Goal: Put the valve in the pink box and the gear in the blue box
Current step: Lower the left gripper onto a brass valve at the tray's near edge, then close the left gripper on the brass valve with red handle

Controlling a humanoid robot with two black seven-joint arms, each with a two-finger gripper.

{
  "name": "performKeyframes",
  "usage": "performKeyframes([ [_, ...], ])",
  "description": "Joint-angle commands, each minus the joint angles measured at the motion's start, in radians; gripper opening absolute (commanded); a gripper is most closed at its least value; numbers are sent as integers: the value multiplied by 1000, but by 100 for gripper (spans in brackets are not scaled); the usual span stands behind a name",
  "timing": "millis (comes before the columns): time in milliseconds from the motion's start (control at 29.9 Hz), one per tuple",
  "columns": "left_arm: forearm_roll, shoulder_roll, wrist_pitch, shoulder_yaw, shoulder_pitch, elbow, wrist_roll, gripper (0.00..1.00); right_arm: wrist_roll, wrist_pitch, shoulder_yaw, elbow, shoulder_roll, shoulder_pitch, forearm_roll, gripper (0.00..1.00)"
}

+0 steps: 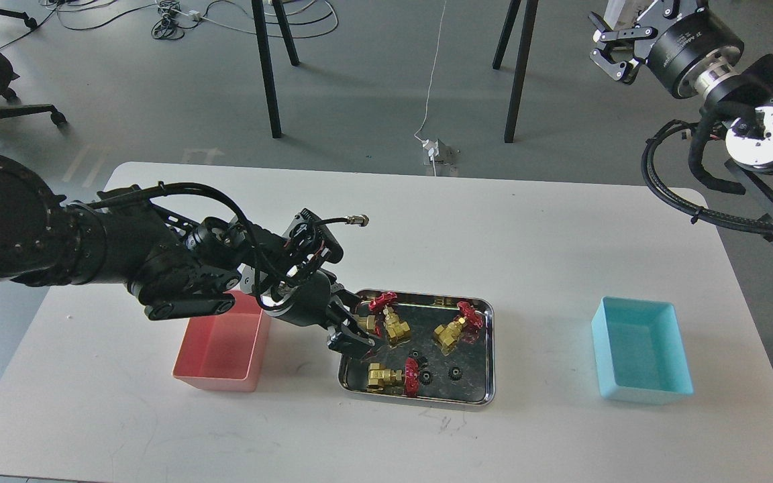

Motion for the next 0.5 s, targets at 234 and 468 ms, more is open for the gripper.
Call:
performKeyframes([
  [234,1,-24,21,-5,40,52,0,78,-1,0,0,3,-2,-18,0,100],
  [468,32,-29,21,-4,58,70,0,67,0,0,0,3,0,-26,1,100],
])
